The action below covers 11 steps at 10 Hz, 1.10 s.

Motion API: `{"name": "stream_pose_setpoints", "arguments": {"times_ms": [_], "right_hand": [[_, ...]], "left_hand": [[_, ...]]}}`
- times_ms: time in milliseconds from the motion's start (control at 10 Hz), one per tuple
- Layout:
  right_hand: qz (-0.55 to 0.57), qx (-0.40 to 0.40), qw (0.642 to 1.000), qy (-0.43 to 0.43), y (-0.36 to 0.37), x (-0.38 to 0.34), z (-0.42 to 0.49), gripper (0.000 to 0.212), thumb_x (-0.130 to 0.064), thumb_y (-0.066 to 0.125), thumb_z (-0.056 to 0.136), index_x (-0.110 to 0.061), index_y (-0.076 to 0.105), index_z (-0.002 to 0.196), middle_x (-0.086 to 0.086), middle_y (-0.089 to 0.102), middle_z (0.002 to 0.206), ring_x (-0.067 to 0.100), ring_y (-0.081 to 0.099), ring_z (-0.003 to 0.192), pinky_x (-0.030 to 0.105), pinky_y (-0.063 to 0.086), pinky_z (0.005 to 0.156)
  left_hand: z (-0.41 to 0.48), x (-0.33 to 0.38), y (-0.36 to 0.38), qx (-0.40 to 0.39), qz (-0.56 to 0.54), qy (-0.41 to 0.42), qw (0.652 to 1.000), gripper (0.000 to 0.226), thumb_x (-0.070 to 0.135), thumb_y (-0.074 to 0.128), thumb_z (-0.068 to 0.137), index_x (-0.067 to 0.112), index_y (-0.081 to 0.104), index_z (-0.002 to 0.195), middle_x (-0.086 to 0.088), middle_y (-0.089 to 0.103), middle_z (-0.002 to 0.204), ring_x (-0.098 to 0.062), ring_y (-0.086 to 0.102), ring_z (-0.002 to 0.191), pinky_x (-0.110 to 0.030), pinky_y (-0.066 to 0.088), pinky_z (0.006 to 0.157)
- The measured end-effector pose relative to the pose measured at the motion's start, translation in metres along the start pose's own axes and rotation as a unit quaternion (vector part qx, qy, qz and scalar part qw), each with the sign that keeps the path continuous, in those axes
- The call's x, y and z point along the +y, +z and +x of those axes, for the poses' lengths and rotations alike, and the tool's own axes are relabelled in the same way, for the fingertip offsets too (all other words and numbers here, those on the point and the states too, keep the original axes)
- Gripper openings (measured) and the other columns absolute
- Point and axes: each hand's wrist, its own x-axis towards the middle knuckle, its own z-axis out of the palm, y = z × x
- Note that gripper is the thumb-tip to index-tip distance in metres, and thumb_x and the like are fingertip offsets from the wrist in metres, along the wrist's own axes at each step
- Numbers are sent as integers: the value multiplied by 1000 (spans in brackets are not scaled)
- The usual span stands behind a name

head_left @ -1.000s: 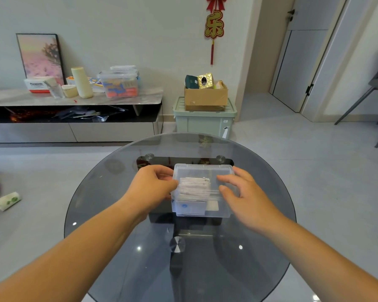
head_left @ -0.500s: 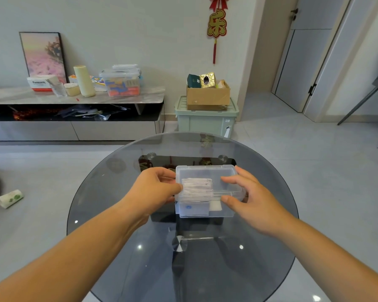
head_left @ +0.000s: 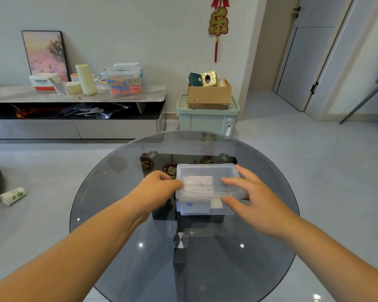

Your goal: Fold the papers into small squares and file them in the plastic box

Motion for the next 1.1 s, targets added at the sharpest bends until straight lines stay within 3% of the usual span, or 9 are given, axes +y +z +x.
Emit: {"name": "stream_pose_setpoints", "arguments": {"times_ms": [200, 300, 400, 500, 600, 800, 900, 1000, 1100], "right_hand": [[-3, -10, 1000, 15, -4, -2, 1, 40, -42, 48, 101, -42, 50, 141, -21, 16, 159, 10, 52, 114, 16, 46, 88], [8, -7, 1000, 2, -4, 0, 3, 39, -42, 48, 101, -41, 51, 140, -19, 18, 159, 11, 43, 132, 22, 44, 100], [19, -2, 1000, -7, -3, 2, 4, 40, -42, 49, 100, -40, 53, 140, -18, 18, 159, 9, 42, 134, 23, 43, 102], [25, 6, 1000, -10, 1, 2, 4, 40, -44, 50, 100, -41, 53, 139, -19, 17, 161, 10, 45, 131, 27, 45, 103], [34, 19, 999, -9, 5, 0, 10, 41, -42, 48, 101, -38, 51, 142, -16, 14, 163, 11, 33, 142, 24, 33, 110], [39, 32, 999, -6, 7, -4, 35, 41, -37, 47, 104, -31, 50, 144, -14, 16, 163, 4, 21, 147, 16, 22, 103], [44, 19, 999, -5, 9, -1, 53, 40, -40, 47, 103, -37, 50, 142, -17, 11, 164, -7, 20, 144, 13, 23, 102], [68, 18, 997, -16, 14, 7, 71, 39, -46, 48, 99, -44, 52, 137, -27, 10, 161, -34, 25, 118, 2, 34, 89], [90, -13, 995, 31, 4, 3, 71, 50, -63, 47, 82, -56, 51, 131, -42, 10, 151, -20, 48, 107, 5, 42, 84]], "left_hand": [[-4, 6, -1, -2, -49, -18, 999, 21, 23, 76, 88, 11, 59, 87, -13, 69, 98, -28, 69, 88, -38, 62, 74], [-3, 6, 0, -10, -31, -3, 999, 25, 23, 74, 91, 0, 71, 98, -13, 75, 96, -26, 74, 85, -32, 63, 67], [-3, 4, 6, 15, 48, 37, 998, 19, 29, 64, 97, 10, 70, 96, -2, 72, 90, -13, 70, 70, -18, 56, 54], [-3, 2, 10, 39, 130, 70, 988, 30, 34, 55, 102, 9, 69, 94, -9, 71, 89, -21, 69, 73, -31, 62, 67], [3, 1, 11, 67, 186, 98, 975, 38, 33, 45, 104, 1, 65, 94, -18, 68, 86, -27, 64, 74, -46, 58, 81], [31, 10, 5, 41, 204, 117, 971, 27, 36, 42, 105, 14, 58, 102, -7, 65, 92, -21, 62, 80, -36, 58, 76], [48, 10, -2, 33, 190, 109, 975, 23, 39, 45, 102, 18, 56, 101, -8, 67, 95, -26, 67, 84, -44, 60, 80], [61, 5, -11, 28, 178, 90, 980, 26, 46, 46, 97, 22, 54, 101, -5, 67, 94, -27, 68, 83, -49, 60, 80], [70, -1, -17, 0, 149, 45, 988, 46, 65, 45, 90, 20, 55, 95, -3, 70, 85, -27, 69, 78, -49, 59, 80]]}}
